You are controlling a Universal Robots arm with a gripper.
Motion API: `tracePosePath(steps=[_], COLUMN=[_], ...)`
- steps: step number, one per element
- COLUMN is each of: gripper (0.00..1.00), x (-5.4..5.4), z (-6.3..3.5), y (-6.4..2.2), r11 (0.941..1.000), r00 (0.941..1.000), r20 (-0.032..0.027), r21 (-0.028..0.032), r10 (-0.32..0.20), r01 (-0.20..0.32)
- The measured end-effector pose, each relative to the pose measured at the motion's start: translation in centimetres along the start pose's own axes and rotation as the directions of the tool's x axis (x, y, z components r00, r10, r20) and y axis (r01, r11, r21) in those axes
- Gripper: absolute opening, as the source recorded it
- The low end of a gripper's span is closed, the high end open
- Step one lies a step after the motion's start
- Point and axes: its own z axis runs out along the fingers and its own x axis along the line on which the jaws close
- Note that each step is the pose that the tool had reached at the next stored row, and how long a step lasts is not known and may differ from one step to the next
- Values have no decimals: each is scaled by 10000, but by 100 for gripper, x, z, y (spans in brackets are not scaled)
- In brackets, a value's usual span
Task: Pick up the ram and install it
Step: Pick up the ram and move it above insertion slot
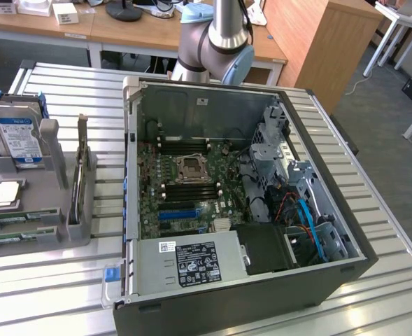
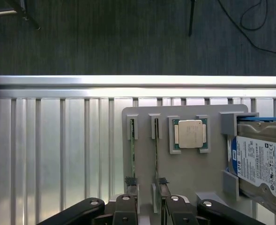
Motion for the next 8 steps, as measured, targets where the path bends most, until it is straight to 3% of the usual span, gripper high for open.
tracePosePath(steps=[8], gripper=[30], x=[4], z=[124], y=[-4], r11=[10000], r00=[10000], r20=[0], r21=[1], r10=[-1], r01=[1])
